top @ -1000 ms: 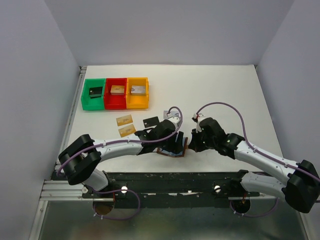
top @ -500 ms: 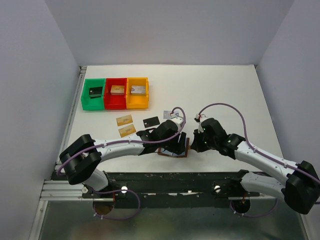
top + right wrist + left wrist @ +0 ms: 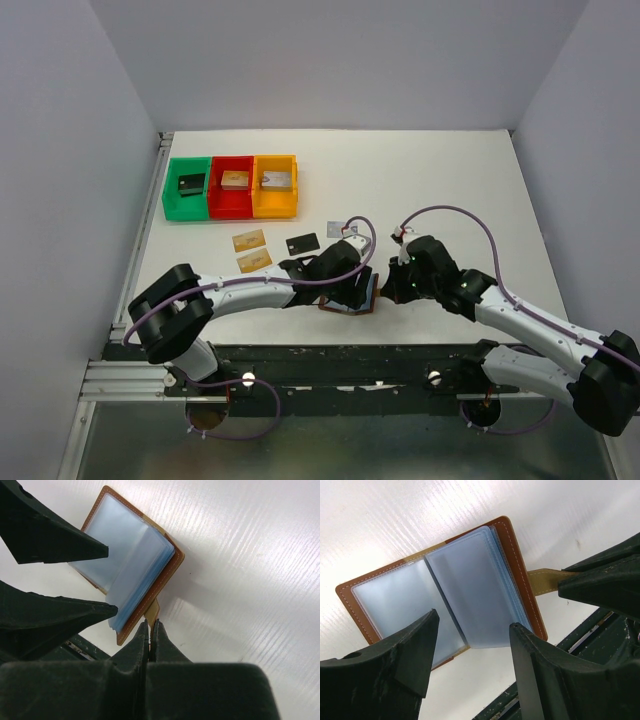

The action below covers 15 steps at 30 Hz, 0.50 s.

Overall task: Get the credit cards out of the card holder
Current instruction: Remove the credit card from the card holder.

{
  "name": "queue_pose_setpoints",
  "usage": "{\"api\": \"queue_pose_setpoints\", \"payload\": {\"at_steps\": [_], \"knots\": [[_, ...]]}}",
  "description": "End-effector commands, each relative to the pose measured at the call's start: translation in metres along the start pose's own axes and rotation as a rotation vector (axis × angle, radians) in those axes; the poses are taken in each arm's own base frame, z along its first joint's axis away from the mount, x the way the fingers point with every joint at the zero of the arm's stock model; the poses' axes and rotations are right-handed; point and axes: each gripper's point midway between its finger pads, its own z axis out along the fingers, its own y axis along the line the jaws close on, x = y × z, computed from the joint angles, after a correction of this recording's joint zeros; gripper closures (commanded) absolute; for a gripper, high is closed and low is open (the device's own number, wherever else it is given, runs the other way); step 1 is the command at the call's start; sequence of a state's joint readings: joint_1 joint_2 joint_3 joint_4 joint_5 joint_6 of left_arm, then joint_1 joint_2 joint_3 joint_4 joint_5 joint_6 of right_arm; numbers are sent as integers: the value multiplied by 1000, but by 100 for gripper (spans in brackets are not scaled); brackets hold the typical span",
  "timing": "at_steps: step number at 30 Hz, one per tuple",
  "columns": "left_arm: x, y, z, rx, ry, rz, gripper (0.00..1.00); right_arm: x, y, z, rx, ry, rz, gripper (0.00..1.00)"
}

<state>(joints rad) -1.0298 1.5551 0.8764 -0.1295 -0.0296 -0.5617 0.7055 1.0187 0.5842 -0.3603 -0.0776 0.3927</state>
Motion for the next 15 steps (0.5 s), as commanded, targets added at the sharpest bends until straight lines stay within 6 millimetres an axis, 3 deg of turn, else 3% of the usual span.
{"api": "queue_pose_setpoints", "payload": {"at_steps": [1, 15], "knots": [[-12, -6, -1, 7, -29, 26, 28, -7, 6, -2, -24, -14, 6, 100], [-12, -14, 1, 44, -23, 36, 27, -8, 6, -1, -22, -6, 3, 100]]}}
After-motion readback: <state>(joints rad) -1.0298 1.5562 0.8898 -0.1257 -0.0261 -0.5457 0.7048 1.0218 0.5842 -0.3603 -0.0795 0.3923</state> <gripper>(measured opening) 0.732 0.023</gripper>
